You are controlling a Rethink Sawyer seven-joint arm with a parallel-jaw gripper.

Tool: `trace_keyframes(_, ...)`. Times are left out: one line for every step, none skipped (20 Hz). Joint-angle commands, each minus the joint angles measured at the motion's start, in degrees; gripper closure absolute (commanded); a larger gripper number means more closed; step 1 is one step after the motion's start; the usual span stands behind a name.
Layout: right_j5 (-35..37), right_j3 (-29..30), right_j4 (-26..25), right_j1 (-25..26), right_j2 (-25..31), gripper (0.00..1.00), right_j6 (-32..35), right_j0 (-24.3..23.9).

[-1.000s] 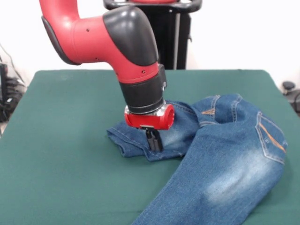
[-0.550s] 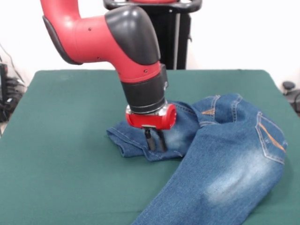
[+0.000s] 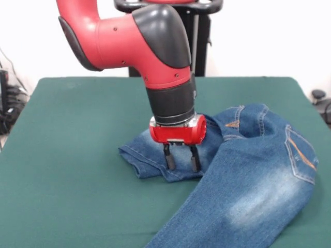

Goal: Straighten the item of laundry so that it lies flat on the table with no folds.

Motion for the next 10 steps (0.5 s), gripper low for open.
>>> trace_keyframes(-6.3, 1.1, -1.4, 7.3, 4.6, 0.0, 6.1, 1.9)
trace_keyframes(-6.1, 1.2, -1.4, 7.4, 4.8, 0.0, 5.9, 1.7)
trace_keyframes(-5.9, 1.2, -1.4, 7.5, 5.1, 0.0, 5.6, 1.4)
trace_keyframes(-5.8, 1.2, -1.4, 7.6, 5.4, 0.0, 5.4, 1.2)
trace_keyframes(-6.2, 1.3, -1.6, 7.9, 5.7, 0.0, 5.4, 1.0)
trace_keyframes(-6.3, 1.3, -1.6, 8.1, 6.0, 0.0, 5.3, 0.7)
trace_keyframes(-6.4, 1.4, -1.7, 8.2, 6.3, 0.0, 5.2, 0.5)
trace_keyframes(-6.4, 1.4, -1.7, 8.4, 6.6, 0.0, 5.1, 0.2)
trace_keyframes(-6.8, 1.3, -1.9, 8.9, 7.2, 0.0, 4.8, -0.2)
trace_keyframes(-7.5, 1.5, -2.2, 9.3, 7.8, 0.0, 4.8, -0.9)
